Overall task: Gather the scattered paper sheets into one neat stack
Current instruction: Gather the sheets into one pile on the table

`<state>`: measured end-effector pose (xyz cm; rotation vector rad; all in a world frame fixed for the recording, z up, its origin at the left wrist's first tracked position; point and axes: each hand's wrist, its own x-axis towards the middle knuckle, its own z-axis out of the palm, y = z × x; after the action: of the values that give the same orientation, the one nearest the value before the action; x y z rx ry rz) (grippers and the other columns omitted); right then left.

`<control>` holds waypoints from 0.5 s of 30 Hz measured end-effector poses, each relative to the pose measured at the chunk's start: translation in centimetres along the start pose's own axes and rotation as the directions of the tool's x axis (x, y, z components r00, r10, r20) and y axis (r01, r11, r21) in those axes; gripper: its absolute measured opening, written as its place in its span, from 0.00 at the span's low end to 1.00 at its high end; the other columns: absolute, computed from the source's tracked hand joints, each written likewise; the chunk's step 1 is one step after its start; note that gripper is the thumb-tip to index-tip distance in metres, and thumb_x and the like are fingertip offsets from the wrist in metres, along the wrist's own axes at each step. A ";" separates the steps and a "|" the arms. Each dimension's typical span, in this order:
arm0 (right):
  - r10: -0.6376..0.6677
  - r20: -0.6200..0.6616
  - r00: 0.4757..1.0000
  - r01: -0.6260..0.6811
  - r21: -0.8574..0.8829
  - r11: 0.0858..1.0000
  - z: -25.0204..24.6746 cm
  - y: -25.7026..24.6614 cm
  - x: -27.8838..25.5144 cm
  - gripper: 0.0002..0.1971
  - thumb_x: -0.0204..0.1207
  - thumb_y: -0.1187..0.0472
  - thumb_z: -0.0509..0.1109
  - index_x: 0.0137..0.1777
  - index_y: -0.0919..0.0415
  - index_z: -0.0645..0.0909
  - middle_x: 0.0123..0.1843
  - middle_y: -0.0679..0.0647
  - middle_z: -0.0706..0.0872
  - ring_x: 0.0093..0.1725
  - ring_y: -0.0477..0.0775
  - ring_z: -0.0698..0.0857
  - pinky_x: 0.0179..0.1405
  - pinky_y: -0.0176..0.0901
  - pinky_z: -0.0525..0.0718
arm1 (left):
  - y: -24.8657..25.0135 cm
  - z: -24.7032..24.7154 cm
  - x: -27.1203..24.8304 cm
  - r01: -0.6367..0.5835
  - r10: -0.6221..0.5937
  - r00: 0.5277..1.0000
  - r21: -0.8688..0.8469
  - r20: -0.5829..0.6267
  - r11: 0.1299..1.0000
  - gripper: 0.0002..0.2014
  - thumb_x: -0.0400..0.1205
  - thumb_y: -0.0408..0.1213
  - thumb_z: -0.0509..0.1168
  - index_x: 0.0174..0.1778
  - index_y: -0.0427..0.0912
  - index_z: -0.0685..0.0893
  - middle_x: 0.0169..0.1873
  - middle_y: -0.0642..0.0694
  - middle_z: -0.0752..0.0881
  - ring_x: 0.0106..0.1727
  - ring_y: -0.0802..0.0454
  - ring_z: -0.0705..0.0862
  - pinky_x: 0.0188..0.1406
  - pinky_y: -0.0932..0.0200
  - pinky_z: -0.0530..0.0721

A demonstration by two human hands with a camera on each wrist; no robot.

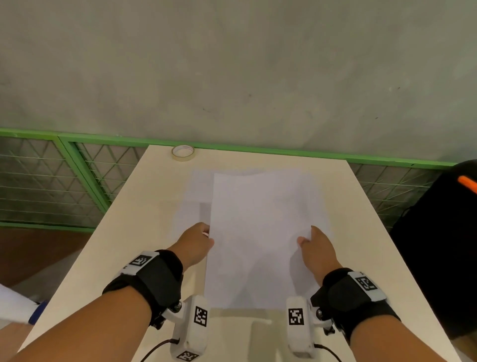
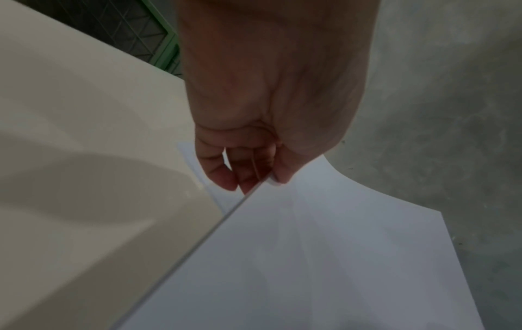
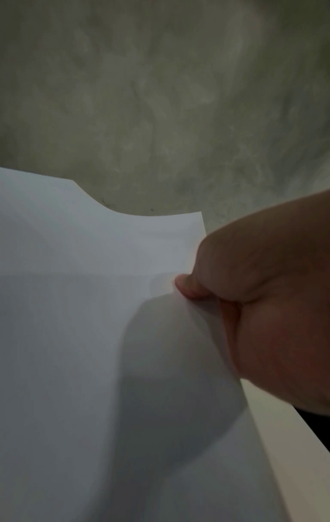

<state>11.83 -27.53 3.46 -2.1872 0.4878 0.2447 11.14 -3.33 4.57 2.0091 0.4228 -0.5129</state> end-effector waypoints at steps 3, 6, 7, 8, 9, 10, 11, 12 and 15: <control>-0.016 -0.029 0.999 0.016 0.002 1.000 -0.6 -1.0 3.4 0.23 0.82 0.65 0.57 0.76 0.69 0.65 0.76 0.65 0.72 0.74 0.65 0.71 0.71 0.50 0.68 | 1.9 -0.7 2.2 -0.043 0.043 0.999 -0.007 -0.012 0.999 0.11 0.82 0.28 0.55 0.57 0.44 0.72 0.37 0.48 0.77 0.34 0.55 0.76 0.30 0.66 0.73; -0.025 -0.035 0.999 0.025 -0.017 1.000 -1.2 -2.1 6.6 0.18 0.81 0.65 0.58 0.69 0.74 0.69 0.65 0.67 0.77 0.68 0.66 0.75 0.66 0.51 0.72 | 3.3 -1.4 4.8 -0.053 0.053 0.999 0.005 -0.007 0.999 0.17 0.81 0.29 0.59 0.66 0.41 0.74 0.47 0.41 0.85 0.40 0.51 0.81 0.32 0.65 0.74; -0.028 -0.032 0.999 0.028 -0.019 0.999 -1.4 -2.4 7.6 0.21 0.82 0.64 0.58 0.71 0.74 0.67 0.65 0.66 0.76 0.71 0.67 0.74 0.66 0.50 0.71 | 3.7 -1.6 5.5 -0.053 0.053 0.999 -0.002 -0.005 0.999 0.18 0.81 0.30 0.60 0.68 0.41 0.74 0.53 0.39 0.85 0.41 0.50 0.81 0.34 0.65 0.75; -0.028 -0.024 0.999 0.027 -0.026 0.999 -1.5 -2.8 8.5 0.22 0.82 0.64 0.58 0.73 0.73 0.66 0.66 0.64 0.76 0.73 0.67 0.72 0.66 0.50 0.71 | 3.9 -1.8 6.3 -0.055 0.055 0.998 -0.009 -0.009 0.998 0.19 0.81 0.31 0.61 0.70 0.41 0.73 0.55 0.38 0.84 0.41 0.51 0.82 0.36 0.66 0.76; -0.037 -0.020 0.999 0.036 -0.040 0.999 -1.5 -3.1 9.4 0.23 0.82 0.64 0.58 0.74 0.73 0.65 0.70 0.64 0.75 0.74 0.67 0.71 0.67 0.50 0.70 | 4.1 -2.0 7.1 -0.061 0.061 0.998 -0.015 -0.015 0.998 0.20 0.81 0.32 0.62 0.70 0.41 0.73 0.55 0.40 0.83 0.39 0.52 0.81 0.36 0.66 0.76; -0.038 -0.014 0.999 0.037 -0.054 0.998 -1.6 -3.4 10.1 0.23 0.82 0.65 0.58 0.75 0.73 0.64 0.73 0.65 0.73 0.74 0.67 0.71 0.69 0.50 0.70 | 4.3 -2.2 7.9 -0.064 0.063 0.998 -0.020 -0.022 0.998 0.20 0.82 0.33 0.62 0.71 0.41 0.72 0.54 0.41 0.81 0.39 0.54 0.81 0.36 0.66 0.76; -0.036 -0.010 0.999 0.035 -0.057 0.998 -1.6 -3.5 10.9 0.23 0.82 0.66 0.58 0.76 0.72 0.63 0.75 0.65 0.72 0.74 0.66 0.71 0.68 0.50 0.71 | 4.4 -2.4 8.6 -0.062 0.061 0.998 -0.021 -0.030 0.998 0.21 0.82 0.34 0.62 0.72 0.41 0.72 0.54 0.42 0.80 0.40 0.53 0.81 0.37 0.65 0.76; -0.021 -0.003 1.000 0.020 -0.050 0.999 -1.6 -3.4 11.6 0.23 0.82 0.67 0.58 0.76 0.70 0.64 0.75 0.65 0.72 0.73 0.66 0.72 0.64 0.48 0.72 | 4.4 -2.5 9.2 -0.053 0.052 0.998 -0.011 -0.040 0.999 0.21 0.82 0.35 0.62 0.72 0.40 0.71 0.56 0.41 0.79 0.44 0.51 0.82 0.40 0.63 0.77; -0.008 0.013 1.000 0.009 -0.066 0.998 -1.4 -2.9 13.3 0.16 0.81 0.68 0.58 0.68 0.68 0.71 0.71 0.68 0.76 0.65 0.67 0.77 0.59 0.52 0.74 | 4.1 -2.9 11.1 -0.013 0.020 0.997 0.081 -0.079 0.997 0.23 0.82 0.38 0.63 0.74 0.40 0.70 0.69 0.39 0.76 0.67 0.41 0.78 0.63 0.53 0.77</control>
<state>25.13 -30.49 1.84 -2.2501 0.4693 0.2733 23.14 -1.76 3.07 2.1145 0.4398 -0.4470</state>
